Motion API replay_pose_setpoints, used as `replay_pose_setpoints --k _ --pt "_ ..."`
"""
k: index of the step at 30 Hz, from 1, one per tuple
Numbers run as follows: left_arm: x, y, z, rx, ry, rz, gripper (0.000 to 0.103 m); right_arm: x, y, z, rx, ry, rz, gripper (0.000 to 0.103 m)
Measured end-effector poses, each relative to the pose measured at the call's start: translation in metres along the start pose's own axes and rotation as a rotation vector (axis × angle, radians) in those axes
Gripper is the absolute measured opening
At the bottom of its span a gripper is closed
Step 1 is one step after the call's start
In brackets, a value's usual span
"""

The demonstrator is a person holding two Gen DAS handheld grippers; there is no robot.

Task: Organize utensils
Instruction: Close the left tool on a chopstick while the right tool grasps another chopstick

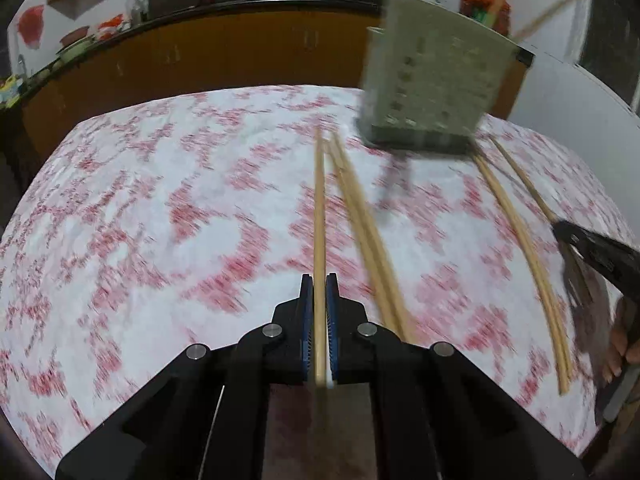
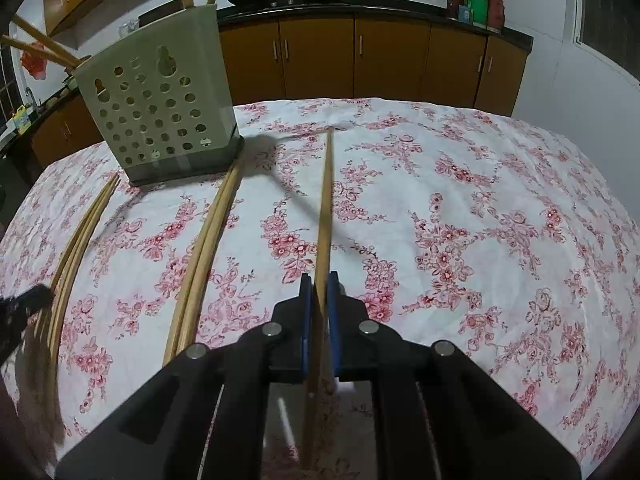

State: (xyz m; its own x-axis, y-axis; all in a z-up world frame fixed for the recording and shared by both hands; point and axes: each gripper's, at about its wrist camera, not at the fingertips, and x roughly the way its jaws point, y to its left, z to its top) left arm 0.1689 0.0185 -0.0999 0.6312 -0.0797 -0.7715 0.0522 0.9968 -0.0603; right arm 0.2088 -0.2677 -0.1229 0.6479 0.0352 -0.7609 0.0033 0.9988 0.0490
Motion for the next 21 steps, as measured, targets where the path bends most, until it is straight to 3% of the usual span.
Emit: replay_pose_setpoints --k 5,21 --pt "0.003 0.021 0.006 -0.039 -0.003 -0.001 0.008 0.001 -0.003 0.002 0.018 -0.001 0.005 0.009" --pt "-0.001 0.024 0.003 -0.034 -0.001 -0.060 0.008 -0.003 0.001 -0.005 0.009 0.002 0.027 0.011"
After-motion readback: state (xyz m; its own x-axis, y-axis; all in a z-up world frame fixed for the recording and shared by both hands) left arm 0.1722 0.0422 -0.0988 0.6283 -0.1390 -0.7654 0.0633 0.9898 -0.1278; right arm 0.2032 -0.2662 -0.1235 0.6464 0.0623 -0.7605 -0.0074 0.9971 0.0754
